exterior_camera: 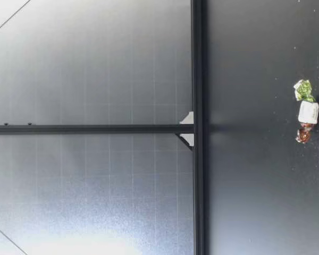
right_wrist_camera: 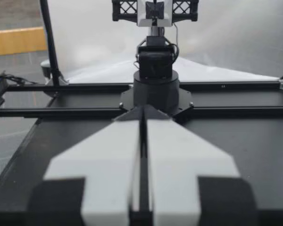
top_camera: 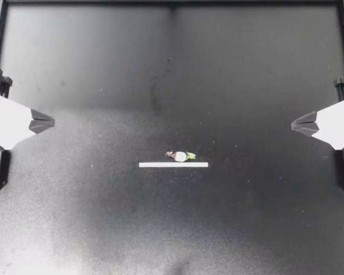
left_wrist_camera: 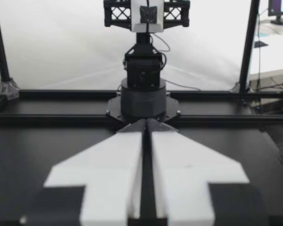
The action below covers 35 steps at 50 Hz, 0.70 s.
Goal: Pick up the candy and unwrap it.
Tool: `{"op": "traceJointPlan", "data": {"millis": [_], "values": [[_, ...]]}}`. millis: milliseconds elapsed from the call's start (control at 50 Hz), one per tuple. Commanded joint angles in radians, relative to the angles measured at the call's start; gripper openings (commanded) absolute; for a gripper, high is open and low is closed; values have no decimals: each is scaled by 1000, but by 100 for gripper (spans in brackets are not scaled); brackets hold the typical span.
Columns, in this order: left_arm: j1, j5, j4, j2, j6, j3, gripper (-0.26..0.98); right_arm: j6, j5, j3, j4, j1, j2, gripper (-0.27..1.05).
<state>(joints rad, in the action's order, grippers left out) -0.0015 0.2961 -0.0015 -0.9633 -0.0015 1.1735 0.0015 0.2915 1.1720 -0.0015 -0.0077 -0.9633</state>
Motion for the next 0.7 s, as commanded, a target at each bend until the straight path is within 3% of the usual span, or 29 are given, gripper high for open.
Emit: {"op": "traceJointPlan", "data": {"millis": [0, 240, 500, 680], "values": [[-3, 20, -2, 8, 9, -15, -9, 0, 11, -14, -2, 6, 5, -13], [-3, 63, -2, 15, 11, -3, -11, -11, 23, -92, -2, -6, 86, -13], [-3, 77, -2, 51, 11, 17, -11, -6, -114, -233, -2, -78, 374, -13], [-3, 77, -2, 63, 11, 25, -11, -3, -261, -331, -2, -86, 546, -13]]}}
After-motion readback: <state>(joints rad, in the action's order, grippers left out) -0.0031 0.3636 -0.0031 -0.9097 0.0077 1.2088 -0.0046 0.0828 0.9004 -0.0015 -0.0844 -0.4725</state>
